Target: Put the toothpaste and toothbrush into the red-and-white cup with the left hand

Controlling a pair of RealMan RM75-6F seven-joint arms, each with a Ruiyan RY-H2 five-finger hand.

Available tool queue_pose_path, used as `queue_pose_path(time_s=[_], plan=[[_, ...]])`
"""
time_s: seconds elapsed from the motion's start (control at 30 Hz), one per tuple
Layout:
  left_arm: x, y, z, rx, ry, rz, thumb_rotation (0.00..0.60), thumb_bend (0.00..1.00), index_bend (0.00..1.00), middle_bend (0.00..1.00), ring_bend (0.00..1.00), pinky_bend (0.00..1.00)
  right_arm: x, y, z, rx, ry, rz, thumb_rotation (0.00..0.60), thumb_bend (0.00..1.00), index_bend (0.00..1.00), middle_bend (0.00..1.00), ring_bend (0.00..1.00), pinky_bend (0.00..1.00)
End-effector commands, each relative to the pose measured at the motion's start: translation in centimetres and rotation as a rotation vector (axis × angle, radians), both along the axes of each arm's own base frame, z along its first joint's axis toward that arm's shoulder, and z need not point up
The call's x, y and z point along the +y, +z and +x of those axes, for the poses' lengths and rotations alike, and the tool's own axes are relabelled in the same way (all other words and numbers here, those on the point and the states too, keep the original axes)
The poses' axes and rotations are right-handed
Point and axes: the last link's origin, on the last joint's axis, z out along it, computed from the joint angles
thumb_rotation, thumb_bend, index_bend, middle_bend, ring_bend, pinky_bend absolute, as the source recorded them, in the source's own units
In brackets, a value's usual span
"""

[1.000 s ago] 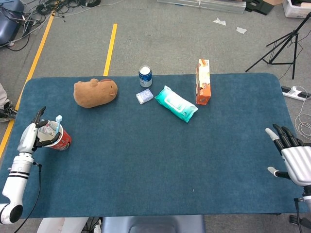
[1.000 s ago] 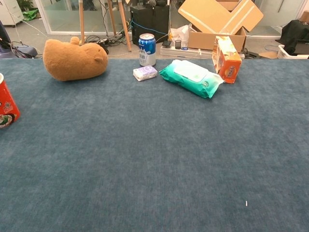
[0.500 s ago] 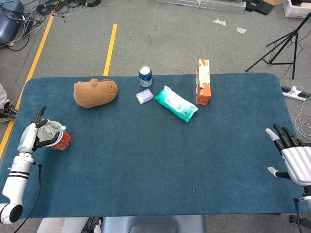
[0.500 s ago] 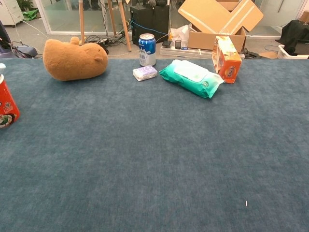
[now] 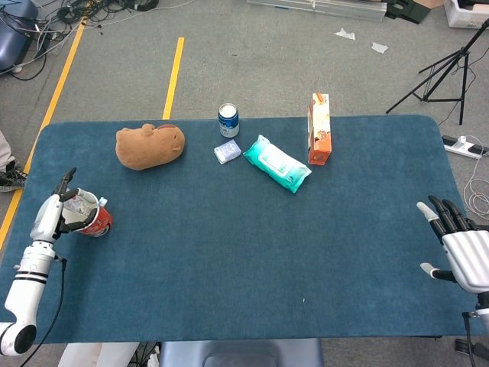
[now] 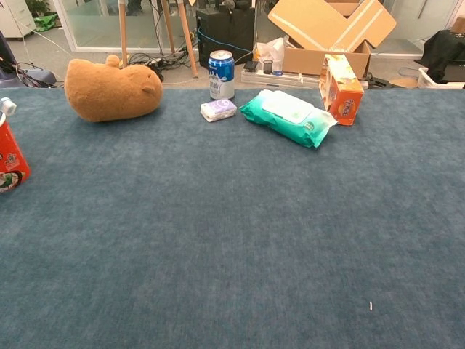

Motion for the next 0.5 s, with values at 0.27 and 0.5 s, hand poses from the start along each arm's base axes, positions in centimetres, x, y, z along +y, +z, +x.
queue_pose_path(time_s=[0.27,0.5], plan=[[-1.1,0.1,3.0,0.017,-0.073,-0.005,0.6,0.33,0.49,0.0,0.0,0.0,0.1,0.1,0.0,-0.004,0.002,-0.002,0.6,0.0,0.0,0.0,0.0,0.32],[-0.9,0.6,3.2,0.032,-0.063,0.01,0.6,0.33,0.49,0.0,0.0,0.0,0.2,0.2,-0.1,-0.005,0.001,-0.003,0.6,0.0,0.0,0.0,0.0,0.32]])
